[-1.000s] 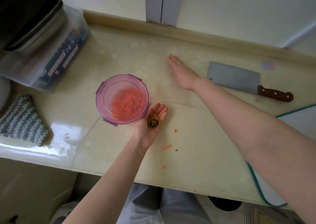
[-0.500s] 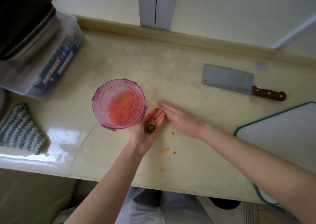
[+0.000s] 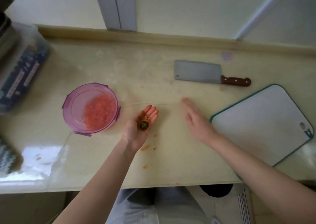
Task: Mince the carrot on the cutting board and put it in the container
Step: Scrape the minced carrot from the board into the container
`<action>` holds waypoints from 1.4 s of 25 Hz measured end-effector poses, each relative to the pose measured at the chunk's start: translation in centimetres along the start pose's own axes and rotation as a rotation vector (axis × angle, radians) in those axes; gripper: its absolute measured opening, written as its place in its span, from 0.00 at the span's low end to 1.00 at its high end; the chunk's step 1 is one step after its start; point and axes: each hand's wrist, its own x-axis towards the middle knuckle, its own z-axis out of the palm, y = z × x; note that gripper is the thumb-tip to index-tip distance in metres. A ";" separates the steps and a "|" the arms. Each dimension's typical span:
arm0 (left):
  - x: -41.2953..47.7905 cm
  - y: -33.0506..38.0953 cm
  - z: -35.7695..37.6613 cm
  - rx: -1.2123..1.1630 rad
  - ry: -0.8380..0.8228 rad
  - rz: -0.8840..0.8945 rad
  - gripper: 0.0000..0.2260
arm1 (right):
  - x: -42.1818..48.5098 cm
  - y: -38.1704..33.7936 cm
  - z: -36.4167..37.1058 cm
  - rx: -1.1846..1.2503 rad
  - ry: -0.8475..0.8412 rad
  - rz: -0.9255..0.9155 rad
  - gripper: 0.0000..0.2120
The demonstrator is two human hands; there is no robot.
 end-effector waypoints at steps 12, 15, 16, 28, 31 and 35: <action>1.8 -2.3 1.8 0.115 0.005 -0.062 0.14 | 3.8 3.2 -1.4 -0.264 0.115 0.386 0.28; 1.6 -2.0 0.9 0.107 0.022 -0.046 0.13 | 1.2 0.0 1.2 -0.208 -0.009 0.113 0.27; 1.6 -2.1 1.0 0.125 0.019 -0.057 0.13 | 0.7 -0.1 0.9 -0.159 0.003 0.067 0.25; 4.4 -8.2 9.4 0.292 -0.049 -0.210 0.13 | 4.4 11.8 -11.9 -0.183 0.229 0.504 0.20; 5.5 -8.7 9.8 0.278 -0.016 -0.207 0.13 | 5.7 12.2 -12.9 -0.179 0.218 0.446 0.23; 6.3 -9.0 9.6 0.277 0.030 -0.188 0.13 | 6.4 12.7 -13.1 -0.143 0.179 0.467 0.23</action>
